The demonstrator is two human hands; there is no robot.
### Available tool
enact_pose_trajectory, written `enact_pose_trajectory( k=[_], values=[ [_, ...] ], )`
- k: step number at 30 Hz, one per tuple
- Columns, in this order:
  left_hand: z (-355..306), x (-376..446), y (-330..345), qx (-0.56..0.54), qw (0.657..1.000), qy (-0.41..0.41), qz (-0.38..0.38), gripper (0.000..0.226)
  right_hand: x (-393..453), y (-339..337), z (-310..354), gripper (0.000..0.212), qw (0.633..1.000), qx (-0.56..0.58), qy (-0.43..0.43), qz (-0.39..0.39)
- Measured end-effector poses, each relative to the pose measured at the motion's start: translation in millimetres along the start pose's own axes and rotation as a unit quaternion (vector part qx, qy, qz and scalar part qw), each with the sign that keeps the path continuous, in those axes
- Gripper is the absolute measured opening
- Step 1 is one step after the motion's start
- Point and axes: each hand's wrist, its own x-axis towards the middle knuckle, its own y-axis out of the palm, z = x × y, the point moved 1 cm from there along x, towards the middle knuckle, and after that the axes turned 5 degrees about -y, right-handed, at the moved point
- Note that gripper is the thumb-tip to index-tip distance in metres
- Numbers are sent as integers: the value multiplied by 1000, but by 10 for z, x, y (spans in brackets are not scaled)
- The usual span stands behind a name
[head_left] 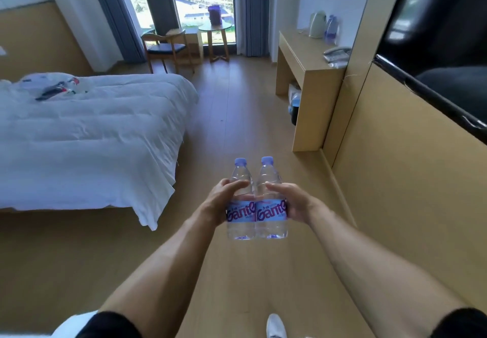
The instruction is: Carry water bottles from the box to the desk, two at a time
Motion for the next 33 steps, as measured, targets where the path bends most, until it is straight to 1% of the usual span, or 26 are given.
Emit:
enact_pose_trajectory(
  k=[3, 5, 6, 10, 12, 17, 22, 27, 29, 30, 33],
  values=[
    [-373, 415, 59, -8, 1000, 6, -3, 55, 472, -177, 357, 70, 1000, -6, -5, 11],
    [-573, 661, 78, -11, 1000, 4, -5, 53, 738, -262, 555, 68, 1000, -18, -7, 23],
    [-654, 786, 81, -12, 1000, 4, -6, 51, 876, -310, 640, 63, 999, -23, -6, 29],
    [-959, 1297, 73, -14, 1000, 4, -7, 51, 1412, -490, 912, 29, 999, -18, -1, 41],
    [-1104, 1570, 35, -15, 1000, 1, -4, 52, 1680, -548, 1021, 23, 999, -20, -1, 38],
    [-1470, 2307, -101, 4, 1000, 5, -5, 54, 2397, -682, 1235, 16, 999, -35, 3, 16],
    [-2079, 3321, -379, 6, 1000, 9, 16, 54, 3417, -714, 1660, 22, 999, -35, 1, -8],
    [-2840, 4196, -618, 17, 999, 2, 39, 52, 4360, -674, 2186, 58, 999, -28, -11, -26],
    [-3122, 4513, -694, 23, 999, 4, 46, 52, 4702, -684, 2382, 68, 999, -24, -18, -31],
    [-3240, 4657, -722, 25, 998, 3, 51, 52, 4856, -698, 2461, 69, 999, -22, -22, -30],
    [-3544, 5059, -770, 27, 998, 1, 59, 53, 5301, -771, 2678, 62, 999, -12, -28, -39]
  ],
)
